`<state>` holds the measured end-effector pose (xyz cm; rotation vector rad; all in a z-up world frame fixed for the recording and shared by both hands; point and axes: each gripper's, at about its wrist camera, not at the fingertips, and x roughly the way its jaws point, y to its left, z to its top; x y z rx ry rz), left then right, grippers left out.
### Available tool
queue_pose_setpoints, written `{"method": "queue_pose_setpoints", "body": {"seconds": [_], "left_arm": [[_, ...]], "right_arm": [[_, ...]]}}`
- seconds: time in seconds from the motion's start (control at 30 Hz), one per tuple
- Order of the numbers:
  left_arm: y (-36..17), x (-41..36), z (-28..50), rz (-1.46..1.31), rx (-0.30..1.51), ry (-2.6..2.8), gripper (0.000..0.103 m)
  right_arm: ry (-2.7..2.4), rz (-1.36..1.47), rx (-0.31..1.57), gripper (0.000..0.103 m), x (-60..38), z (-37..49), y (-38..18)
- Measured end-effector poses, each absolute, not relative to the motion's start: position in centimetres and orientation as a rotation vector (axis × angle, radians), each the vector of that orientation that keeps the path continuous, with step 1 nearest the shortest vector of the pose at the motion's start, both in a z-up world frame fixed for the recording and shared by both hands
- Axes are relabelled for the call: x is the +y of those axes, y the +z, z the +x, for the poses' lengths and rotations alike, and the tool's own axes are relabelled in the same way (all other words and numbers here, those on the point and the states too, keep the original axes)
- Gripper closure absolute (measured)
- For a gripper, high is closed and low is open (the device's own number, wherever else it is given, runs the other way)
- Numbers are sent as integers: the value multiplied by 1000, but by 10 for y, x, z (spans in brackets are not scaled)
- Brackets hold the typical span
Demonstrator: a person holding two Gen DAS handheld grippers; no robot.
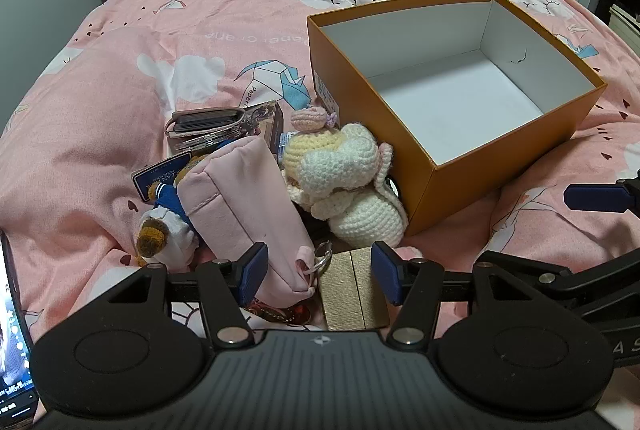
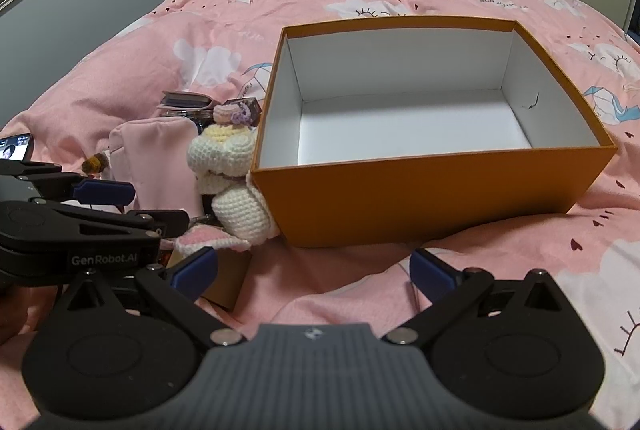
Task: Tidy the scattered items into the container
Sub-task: 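Move both grippers toward the pile of items beside the box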
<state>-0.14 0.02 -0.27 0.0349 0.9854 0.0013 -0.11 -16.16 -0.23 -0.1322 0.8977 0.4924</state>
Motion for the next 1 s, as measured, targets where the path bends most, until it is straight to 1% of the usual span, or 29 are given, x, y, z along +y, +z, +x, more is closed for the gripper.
{"method": "queue_pose_setpoints", "body": {"seconds": [0.47,0.77,0.9,1.0], "left_arm": [[-3,0,-2,36,986,3,36],[-4,4,-4,31,992,5,39],[-4,5,-5,31,994,9,40],[-2,5,-3,27,989,7,40]], "right_arm": [[500,-124,910,1,-162,0,-5],[513,-121,920,2,-161,2,-6],[532,-131,921,6,-159,3,-5],[555,-139,915,12,-156,4,-4]]}}
